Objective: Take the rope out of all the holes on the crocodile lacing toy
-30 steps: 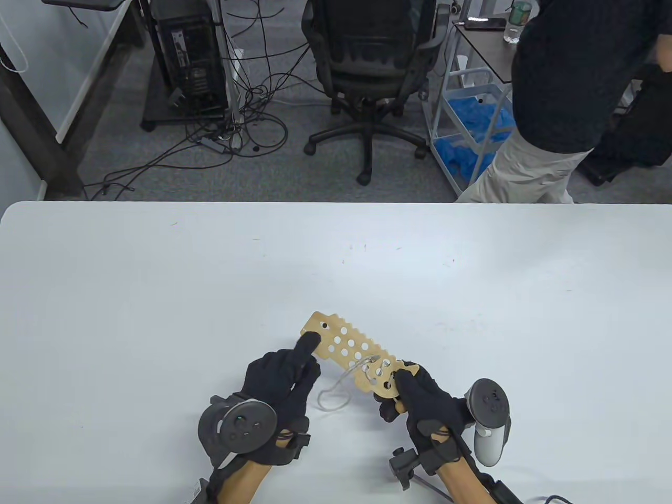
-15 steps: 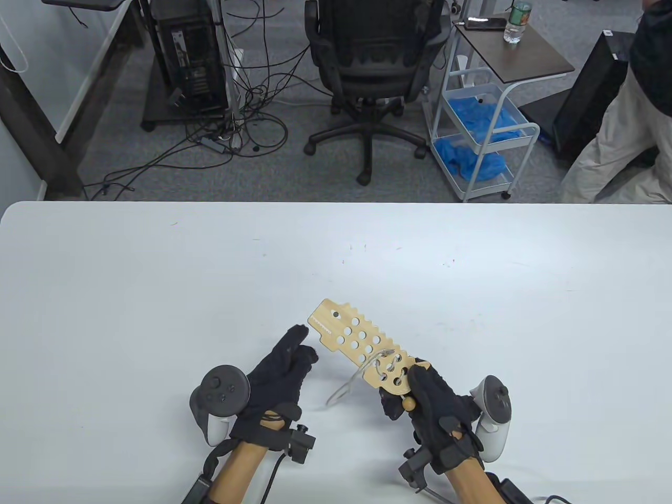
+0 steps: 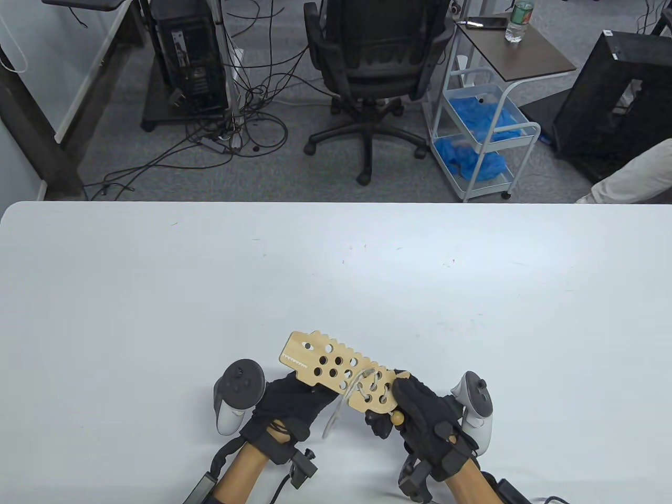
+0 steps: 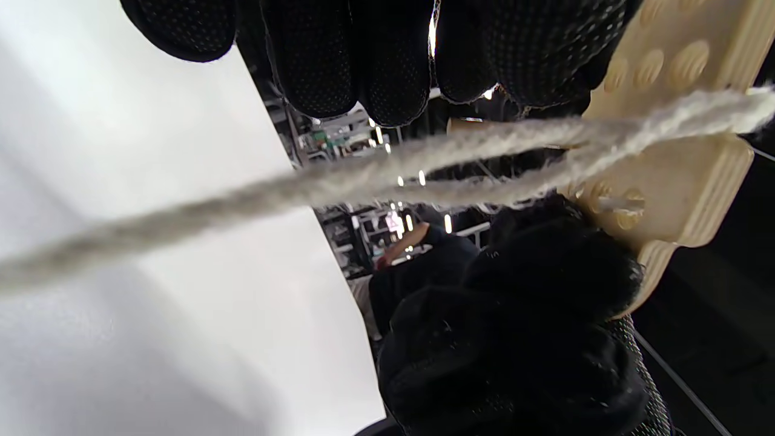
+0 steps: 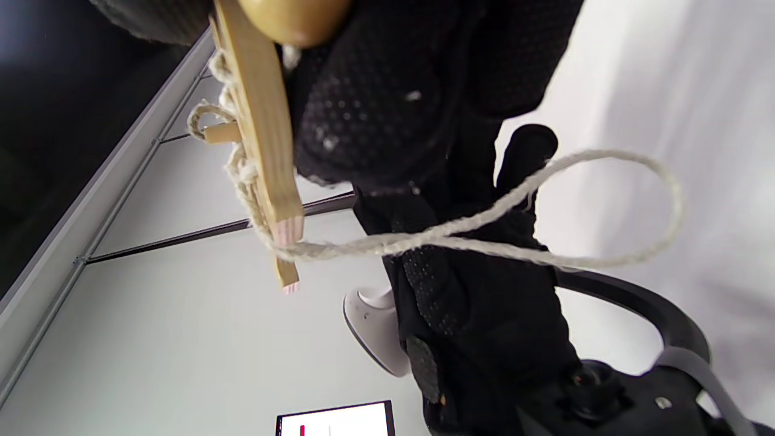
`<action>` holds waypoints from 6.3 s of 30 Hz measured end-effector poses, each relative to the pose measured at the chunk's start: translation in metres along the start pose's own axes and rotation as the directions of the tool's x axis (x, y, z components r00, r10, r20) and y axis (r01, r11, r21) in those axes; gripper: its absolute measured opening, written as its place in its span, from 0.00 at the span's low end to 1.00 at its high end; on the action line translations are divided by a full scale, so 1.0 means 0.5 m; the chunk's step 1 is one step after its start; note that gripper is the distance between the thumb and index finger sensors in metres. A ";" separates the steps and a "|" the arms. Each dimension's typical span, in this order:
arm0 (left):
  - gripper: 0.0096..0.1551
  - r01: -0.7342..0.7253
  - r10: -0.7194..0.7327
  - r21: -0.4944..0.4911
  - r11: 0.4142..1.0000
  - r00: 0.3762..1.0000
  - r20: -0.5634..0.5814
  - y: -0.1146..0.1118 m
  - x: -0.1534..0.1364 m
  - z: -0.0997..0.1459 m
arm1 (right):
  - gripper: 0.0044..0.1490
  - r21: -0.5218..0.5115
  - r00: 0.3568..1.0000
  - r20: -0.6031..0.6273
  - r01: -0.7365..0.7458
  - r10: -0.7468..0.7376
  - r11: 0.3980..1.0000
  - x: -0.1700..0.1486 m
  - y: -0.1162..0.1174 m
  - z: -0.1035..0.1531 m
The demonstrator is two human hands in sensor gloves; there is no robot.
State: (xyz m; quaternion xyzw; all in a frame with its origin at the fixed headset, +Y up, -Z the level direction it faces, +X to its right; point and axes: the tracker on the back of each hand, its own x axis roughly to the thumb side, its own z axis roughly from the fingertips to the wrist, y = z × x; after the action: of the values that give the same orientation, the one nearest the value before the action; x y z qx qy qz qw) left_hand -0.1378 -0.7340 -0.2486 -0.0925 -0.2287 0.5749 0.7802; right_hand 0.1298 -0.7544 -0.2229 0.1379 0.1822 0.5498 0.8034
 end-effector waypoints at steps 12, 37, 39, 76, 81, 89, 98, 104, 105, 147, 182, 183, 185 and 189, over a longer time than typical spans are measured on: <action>0.35 0.033 -0.035 0.033 0.999 0.996 0.087 -0.014 0.025 0.009 | 0.31 0.065 0.998 -0.055 -0.004 0.007 0.998 -0.016 0.014 -0.007; 0.36 0.239 -0.249 0.156 0.958 0.967 0.049 0.010 0.030 0.016 | 0.31 -0.003 0.999 -0.014 0.039 -0.039 0.999 -0.007 -0.016 -0.006; 0.41 0.251 -0.261 0.160 0.955 0.964 0.044 0.013 0.030 0.015 | 0.31 -0.014 0.999 -0.013 0.033 -0.033 0.999 -0.007 -0.020 -0.006; 0.34 0.474 -0.445 0.362 0.803 0.880 -0.166 0.072 0.017 0.033 | 0.31 -0.317 0.995 -0.077 -0.082 0.061 0.945 -0.006 -0.109 0.005; 0.32 0.488 -0.448 0.380 0.786 0.873 -0.195 0.081 0.013 0.036 | 0.31 -0.358 0.993 -0.090 -0.098 0.070 0.929 -0.006 -0.125 0.007; 0.29 0.514 -0.452 0.399 0.760 0.858 -0.244 0.097 0.006 0.039 | 0.31 -0.423 0.988 -0.109 -0.142 0.105 0.895 -0.004 -0.153 0.010; 0.25 0.576 -0.502 0.415 0.705 0.817 -0.282 0.113 0.010 0.042 | 0.30 -0.504 0.983 -0.115 -0.179 0.140 0.845 0.004 -0.173 0.024; 0.23 0.584 -0.505 0.424 0.693 0.812 -0.294 0.120 0.010 0.045 | 0.30 -0.552 0.979 -0.116 -0.203 0.167 0.809 0.008 -0.183 0.034; 0.23 0.586 -0.507 0.424 0.690 0.810 -0.295 0.121 0.010 0.045 | 0.30 -0.557 0.978 -0.118 -0.206 0.169 0.804 0.008 -0.184 0.035; 0.23 0.644 -0.531 0.434 0.630 0.765 -0.364 0.146 0.015 0.048 | 0.29 -0.656 0.982 -0.129 -0.190 0.140 0.730 0.008 -0.222 0.048; 0.23 0.602 -0.422 0.490 0.631 0.796 -0.434 0.191 0.000 0.065 | 0.30 -0.721 0.996 -0.076 -0.088 0.048 0.687 0.013 -0.248 0.068; 0.23 0.599 -0.415 0.492 0.632 0.798 -0.437 0.193 0.000 0.067 | 0.30 -0.722 0.996 -0.074 -0.085 0.045 0.687 0.013 -0.248 0.068; 0.23 0.594 -0.407 0.496 0.634 0.801 -0.439 0.196 -0.001 0.068 | 0.30 -0.723 0.996 -0.071 -0.082 0.044 0.686 0.014 -0.248 0.069; 0.23 0.587 -0.400 0.500 0.637 0.806 -0.436 0.196 0.001 0.068 | 0.30 -0.724 0.997 -0.066 -0.077 0.042 0.686 0.017 -0.244 0.070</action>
State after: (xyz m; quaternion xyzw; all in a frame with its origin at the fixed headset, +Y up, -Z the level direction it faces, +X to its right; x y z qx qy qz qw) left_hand -0.2372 -0.7059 -0.2585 0.1508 0.0687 0.3588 0.9186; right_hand 0.2501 -0.7907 -0.2443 -0.1969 -0.0368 0.6057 0.7701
